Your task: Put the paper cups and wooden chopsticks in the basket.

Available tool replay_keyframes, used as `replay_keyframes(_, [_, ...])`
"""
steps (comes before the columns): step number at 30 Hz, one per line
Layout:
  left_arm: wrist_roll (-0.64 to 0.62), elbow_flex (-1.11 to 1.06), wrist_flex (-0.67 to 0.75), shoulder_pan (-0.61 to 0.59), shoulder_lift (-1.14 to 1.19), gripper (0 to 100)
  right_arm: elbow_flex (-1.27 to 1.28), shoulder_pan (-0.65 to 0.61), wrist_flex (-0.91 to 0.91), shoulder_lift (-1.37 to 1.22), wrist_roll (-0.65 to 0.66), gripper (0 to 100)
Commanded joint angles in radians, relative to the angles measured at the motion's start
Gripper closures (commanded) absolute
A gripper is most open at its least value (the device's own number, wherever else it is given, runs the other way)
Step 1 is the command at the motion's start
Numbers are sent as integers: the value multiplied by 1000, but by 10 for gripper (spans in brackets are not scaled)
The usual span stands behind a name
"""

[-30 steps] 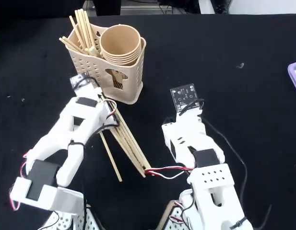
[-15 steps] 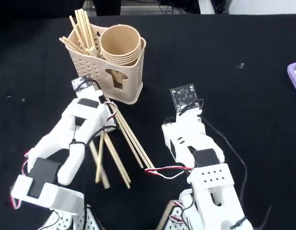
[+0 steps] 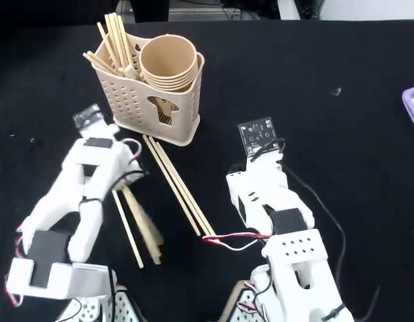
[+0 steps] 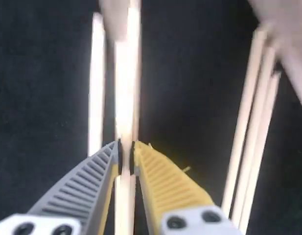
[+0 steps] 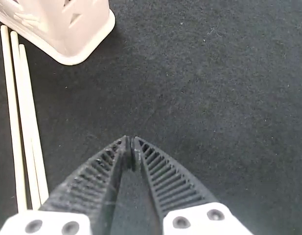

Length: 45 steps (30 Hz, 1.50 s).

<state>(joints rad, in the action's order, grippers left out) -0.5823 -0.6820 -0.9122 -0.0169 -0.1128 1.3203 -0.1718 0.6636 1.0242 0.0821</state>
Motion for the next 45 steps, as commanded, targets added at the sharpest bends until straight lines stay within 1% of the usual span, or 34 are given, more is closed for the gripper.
replay_keyframes(1, [69,22,-35,-47,-137,970,-27,14,-25,5,2,983])
replay_keyframes(5, [124,-2,-43,-47,-216,970,-27,14,-25,5,2,983])
replay_keyframes(12, [127,-110,61,-65,-213,969,-25,12,-25,5,2,983])
replay_keyframes(17, [124,-160,64,-70,-216,864,-25,12,-25,5,2,983])
replay_keyframes(19, [124,-177,71,-70,-216,845,-25,12,-25,5,2,983])
replay_keyframes(31, [129,-251,71,-76,-215,845,-25,14,-25,5,2,983])
replay_keyframes(33, [129,-257,71,-94,-215,845,-25,14,-25,5,2,983])
replay_keyframes(38, [133,-252,71,-194,-224,845,-25,14,-25,5,2,983])
replay_keyframes(40, [172,-246,74,-217,-215,845,-25,14,-25,5,2,983])
replay_keyframes(45, [207,-298,189,-217,-213,845,-25,12,-25,5,2,983])
